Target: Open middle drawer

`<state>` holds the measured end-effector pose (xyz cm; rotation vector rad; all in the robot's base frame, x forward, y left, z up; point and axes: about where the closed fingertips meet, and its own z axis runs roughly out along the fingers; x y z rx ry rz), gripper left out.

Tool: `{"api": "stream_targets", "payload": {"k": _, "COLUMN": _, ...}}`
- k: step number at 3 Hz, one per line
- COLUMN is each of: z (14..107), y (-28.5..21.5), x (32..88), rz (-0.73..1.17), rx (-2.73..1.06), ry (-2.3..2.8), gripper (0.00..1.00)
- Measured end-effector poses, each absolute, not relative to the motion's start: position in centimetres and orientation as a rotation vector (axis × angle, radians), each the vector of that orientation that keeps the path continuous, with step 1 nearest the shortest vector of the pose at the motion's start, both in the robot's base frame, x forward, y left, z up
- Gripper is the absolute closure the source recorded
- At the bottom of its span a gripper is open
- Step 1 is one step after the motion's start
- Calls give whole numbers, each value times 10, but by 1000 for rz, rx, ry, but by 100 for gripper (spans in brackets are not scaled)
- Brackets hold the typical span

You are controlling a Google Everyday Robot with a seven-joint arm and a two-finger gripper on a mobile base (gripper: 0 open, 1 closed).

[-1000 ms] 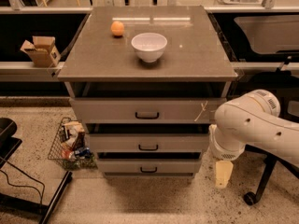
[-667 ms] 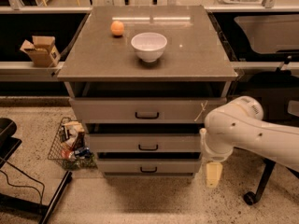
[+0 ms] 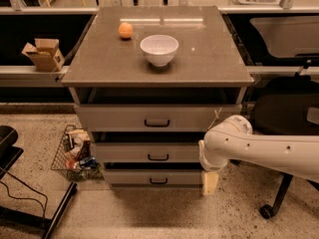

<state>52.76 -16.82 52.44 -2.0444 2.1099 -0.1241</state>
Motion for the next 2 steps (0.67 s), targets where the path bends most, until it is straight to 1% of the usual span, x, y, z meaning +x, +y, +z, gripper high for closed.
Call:
{"api": "stream_targets", "payload": {"k": 1, "z": 494, "y": -161, "x": 562, "rz": -148, "rx": -1999, "ry": 2094, "gripper": 0}}
{"api": "stream_targets", "payload": {"k": 2, "z": 477, "y": -155, "x": 583, "rz": -165, "rx": -1982, "ry": 2094, "gripper": 0}}
